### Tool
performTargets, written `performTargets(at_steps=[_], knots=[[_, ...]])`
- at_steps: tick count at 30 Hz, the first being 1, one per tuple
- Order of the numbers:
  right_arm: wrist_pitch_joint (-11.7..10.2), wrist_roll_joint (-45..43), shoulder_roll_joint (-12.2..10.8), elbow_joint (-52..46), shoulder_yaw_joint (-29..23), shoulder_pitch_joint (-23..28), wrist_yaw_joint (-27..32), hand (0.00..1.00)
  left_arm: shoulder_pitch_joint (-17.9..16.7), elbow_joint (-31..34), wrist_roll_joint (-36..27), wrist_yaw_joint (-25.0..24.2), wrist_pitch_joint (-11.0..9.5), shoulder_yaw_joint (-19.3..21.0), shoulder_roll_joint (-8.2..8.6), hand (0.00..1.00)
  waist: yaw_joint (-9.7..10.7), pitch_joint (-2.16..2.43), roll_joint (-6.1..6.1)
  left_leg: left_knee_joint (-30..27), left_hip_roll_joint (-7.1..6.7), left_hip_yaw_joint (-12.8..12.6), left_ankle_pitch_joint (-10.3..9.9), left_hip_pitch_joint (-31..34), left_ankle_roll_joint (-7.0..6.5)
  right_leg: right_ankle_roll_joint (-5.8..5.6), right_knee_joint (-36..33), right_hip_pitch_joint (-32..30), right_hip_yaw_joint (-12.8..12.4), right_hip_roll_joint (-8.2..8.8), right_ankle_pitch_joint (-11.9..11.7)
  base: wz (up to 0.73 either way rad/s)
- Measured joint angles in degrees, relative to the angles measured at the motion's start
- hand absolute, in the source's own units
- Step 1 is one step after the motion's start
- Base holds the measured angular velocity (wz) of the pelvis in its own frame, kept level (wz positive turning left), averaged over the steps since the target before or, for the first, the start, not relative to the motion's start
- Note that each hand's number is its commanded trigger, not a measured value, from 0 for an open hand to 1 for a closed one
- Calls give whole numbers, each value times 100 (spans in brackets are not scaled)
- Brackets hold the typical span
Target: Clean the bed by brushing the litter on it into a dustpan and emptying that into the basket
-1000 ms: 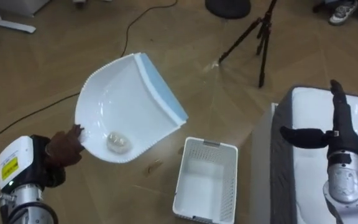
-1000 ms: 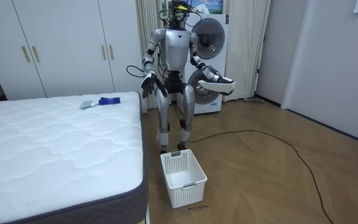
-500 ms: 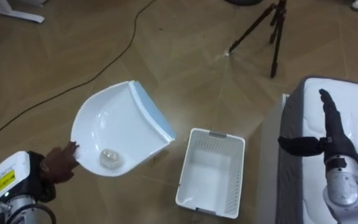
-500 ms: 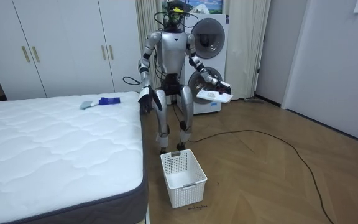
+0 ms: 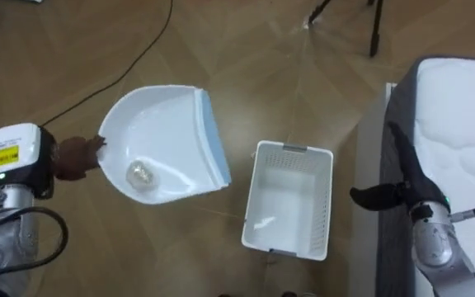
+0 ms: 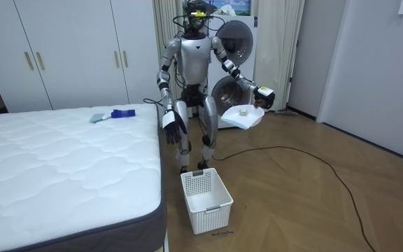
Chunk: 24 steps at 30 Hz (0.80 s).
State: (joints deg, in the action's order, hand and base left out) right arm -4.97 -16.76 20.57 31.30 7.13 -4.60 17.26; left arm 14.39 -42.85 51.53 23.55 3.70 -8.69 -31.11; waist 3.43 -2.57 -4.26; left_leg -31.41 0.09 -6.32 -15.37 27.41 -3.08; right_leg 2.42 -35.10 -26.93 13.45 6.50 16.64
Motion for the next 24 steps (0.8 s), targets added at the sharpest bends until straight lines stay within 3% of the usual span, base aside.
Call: performTargets(at_steps=[3, 8, 16, 20, 24], knots=[[10, -183, 1, 359, 58, -237, 1, 0, 280, -208, 198, -34, 80, -365, -110, 100, 107, -17, -46, 15, -78, -52, 112, 247, -48, -12, -99, -308, -3, 110, 7, 9], [10, -176, 4, 387, 60, -273, 39, 0, 576, -241, 330, -248, 133, -653, -189, 100, 156, -63, -162, -38, -88, -288, 175, 557, -114, -18, -332, -730, -90, 210, 10, -2], [114, -173, 25, 367, 126, -190, 39, 0, 712, -225, 660, -607, 342, -933, -417, 100, 327, -60, -417, -104, -112, -490, 186, 699, -134, -27, -661, -1054, -322, 262, 59, -6], [53, -181, 56, 126, 171, -118, 40, 0, 763, -225, 716, -693, 348, -1034, -478, 100, 446, -39, -509, -133, -184, -633, 186, 689, -134, -9, -873, -1207, -485, 348, 183, -6], [-80, -363, 82, 102, 193, -59, 40, 0, 794, -287, 771, -838, 346, -1081, -507, 100, 558, -45, -619, -142, -188, -709, 186, 615, -131, 11, -983, -1212, -567, 358, 232, -4]])
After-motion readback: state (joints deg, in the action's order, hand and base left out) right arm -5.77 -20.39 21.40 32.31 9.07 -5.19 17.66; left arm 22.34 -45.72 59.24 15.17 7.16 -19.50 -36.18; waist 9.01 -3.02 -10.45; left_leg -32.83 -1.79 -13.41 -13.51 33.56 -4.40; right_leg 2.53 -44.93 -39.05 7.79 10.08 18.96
